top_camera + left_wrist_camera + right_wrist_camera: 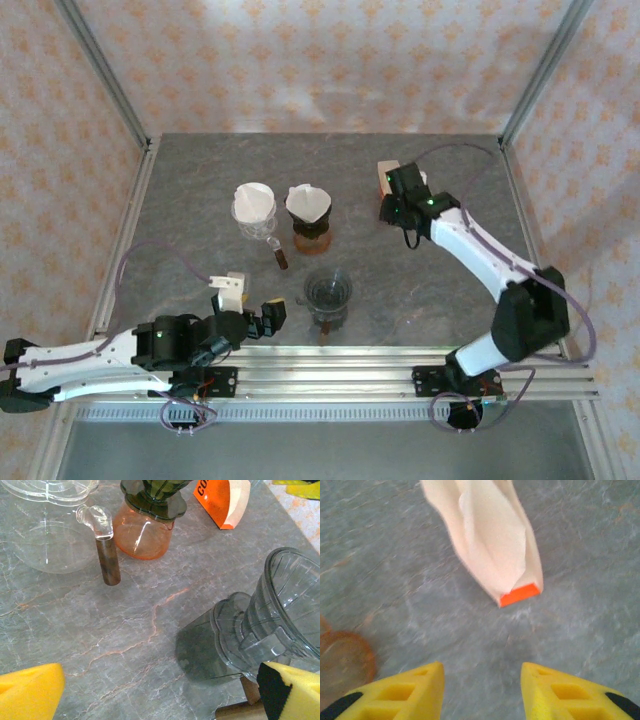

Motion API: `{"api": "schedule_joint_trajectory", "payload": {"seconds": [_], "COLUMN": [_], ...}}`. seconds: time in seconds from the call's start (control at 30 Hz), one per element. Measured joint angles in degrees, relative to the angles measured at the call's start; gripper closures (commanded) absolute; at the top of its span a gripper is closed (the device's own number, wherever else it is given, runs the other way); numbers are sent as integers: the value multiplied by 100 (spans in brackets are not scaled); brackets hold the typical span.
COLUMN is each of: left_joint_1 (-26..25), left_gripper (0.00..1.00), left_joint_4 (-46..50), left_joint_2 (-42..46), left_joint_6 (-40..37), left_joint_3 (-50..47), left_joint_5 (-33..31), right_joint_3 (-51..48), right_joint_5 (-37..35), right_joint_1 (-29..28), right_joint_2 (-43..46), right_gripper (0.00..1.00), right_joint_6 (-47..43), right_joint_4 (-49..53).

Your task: Place the coffee filter in the dripper

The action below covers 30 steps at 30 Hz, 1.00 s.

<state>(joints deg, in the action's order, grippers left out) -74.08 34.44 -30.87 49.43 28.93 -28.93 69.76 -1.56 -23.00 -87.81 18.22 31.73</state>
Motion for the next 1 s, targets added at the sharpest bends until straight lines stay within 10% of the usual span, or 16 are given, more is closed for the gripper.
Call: {"api": "schedule_joint_trajectory", "payload": {"seconds": [1.0], "left_joint_1": [0], "left_gripper": [0], "left_joint_4": [-391], "left_joint_2": [-68], "left_joint_6": [-348], "left_joint_3": [17], "left_joint_5": [13], "right_joint_3": [1486], "right_joint_5": [404], "right_joint_1": [581], "right_joint_2": [-2146], "right_gripper": [68], "right_joint_6": [-142], "right_joint_4": [-1082]}}
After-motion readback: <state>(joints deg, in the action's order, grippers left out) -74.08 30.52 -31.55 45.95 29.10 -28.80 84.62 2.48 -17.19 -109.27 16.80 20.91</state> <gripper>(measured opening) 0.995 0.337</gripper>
